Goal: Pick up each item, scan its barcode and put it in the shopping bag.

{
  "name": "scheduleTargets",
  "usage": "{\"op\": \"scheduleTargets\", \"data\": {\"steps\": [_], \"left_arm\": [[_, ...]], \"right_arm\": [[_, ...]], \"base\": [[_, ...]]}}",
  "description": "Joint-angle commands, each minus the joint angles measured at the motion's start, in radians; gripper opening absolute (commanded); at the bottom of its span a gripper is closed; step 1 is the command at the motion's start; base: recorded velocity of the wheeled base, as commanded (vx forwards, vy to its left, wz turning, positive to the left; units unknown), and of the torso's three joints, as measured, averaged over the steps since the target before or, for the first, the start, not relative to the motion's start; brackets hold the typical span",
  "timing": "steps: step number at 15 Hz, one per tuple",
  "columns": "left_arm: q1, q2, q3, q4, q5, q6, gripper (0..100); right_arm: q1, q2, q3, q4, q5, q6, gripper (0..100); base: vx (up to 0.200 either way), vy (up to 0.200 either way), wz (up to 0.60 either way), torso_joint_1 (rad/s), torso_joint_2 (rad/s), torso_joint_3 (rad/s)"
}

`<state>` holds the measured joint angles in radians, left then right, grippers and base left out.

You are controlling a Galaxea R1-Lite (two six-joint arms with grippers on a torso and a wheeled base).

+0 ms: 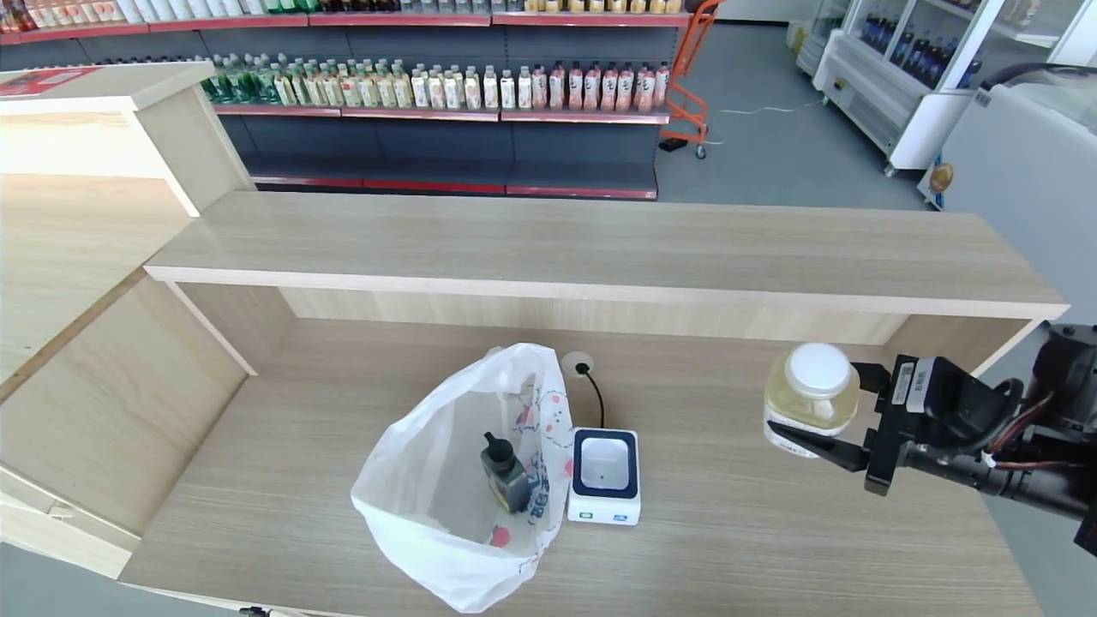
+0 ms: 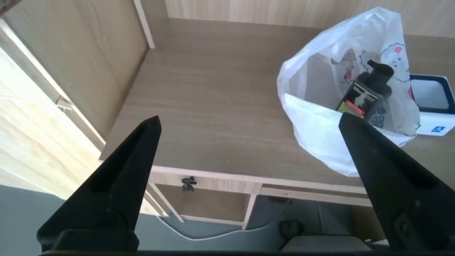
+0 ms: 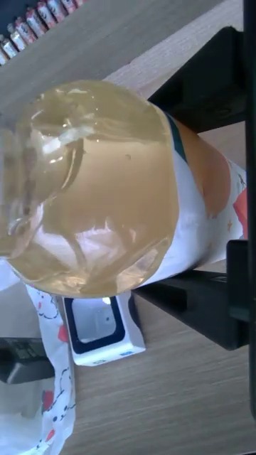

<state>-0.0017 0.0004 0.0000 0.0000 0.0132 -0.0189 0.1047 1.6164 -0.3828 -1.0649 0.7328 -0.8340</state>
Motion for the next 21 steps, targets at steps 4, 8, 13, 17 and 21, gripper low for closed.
{"op": "scheduleTargets", "data": {"steps": [4, 8, 13, 17, 21], "left_arm": [[0.0, 0.0, 0.0, 0.0, 0.001, -0.003, 100], [0.0, 0.0, 0.0, 0.0, -0.001, 0.008, 100], [0.0, 0.0, 0.0, 0.0, -0.001, 0.008, 100], [0.0, 0.0, 0.0, 0.0, -0.001, 0.008, 100], [0.0, 0.0, 0.0, -0.002, -0.001, 0.008, 100]], "right_arm": [[0.063, 0.005, 0.05, -0.017, 0.007, 0.047, 0], [0.058, 0.057, 0.044, -0.018, 0.042, 0.019, 0], [-0.005, 0.181, 0.035, -0.03, 0.123, -0.154, 0], [-0.017, 0.416, 0.01, -0.322, 0.257, -0.2, 0], [0.006, 0.497, -0.047, -0.363, 0.293, -0.192, 0]], "base": [[0.0, 0.2, 0.0, -0.005, 0.0, 0.001], [0.0, 0.1, 0.0, -0.002, 0.0, 0.002], [0.0, 0.0, 0.0, 0.0, 0.0, 0.0], [0.0, 0.0, 0.0, 0.0, 0.0, 0.0], [0.0, 0.0, 0.0, 0.0, 0.0, 0.0]]}}
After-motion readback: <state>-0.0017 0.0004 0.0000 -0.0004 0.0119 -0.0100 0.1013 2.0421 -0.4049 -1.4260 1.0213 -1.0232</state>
